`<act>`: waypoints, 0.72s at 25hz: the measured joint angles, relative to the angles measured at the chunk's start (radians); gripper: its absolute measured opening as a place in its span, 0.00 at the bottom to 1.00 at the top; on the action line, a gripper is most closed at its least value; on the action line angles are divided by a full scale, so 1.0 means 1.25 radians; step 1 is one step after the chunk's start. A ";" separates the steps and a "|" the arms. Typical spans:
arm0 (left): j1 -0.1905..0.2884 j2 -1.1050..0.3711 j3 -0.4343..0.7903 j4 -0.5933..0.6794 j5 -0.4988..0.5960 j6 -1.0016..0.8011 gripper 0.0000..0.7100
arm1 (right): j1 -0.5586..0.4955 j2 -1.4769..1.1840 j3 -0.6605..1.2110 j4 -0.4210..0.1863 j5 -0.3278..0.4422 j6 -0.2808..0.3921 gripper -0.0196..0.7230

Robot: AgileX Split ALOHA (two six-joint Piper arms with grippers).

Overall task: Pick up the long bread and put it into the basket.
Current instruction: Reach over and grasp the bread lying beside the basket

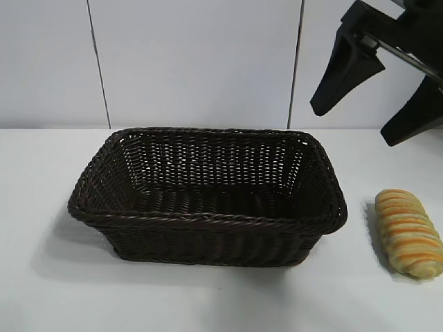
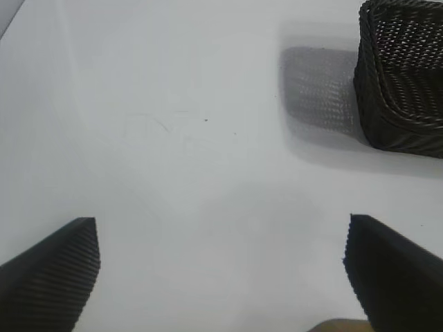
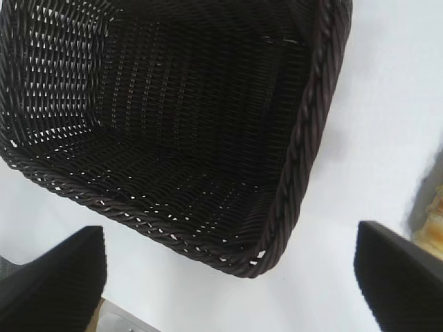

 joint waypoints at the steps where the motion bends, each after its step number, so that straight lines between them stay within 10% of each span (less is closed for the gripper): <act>1: 0.000 0.000 0.000 0.000 -0.002 0.000 0.98 | 0.000 0.000 0.000 -0.005 -0.002 0.000 0.96; 18: -0.002 -0.050 0.000 0.001 -0.003 0.003 0.98 | -0.126 0.000 0.000 -0.305 -0.015 0.135 0.96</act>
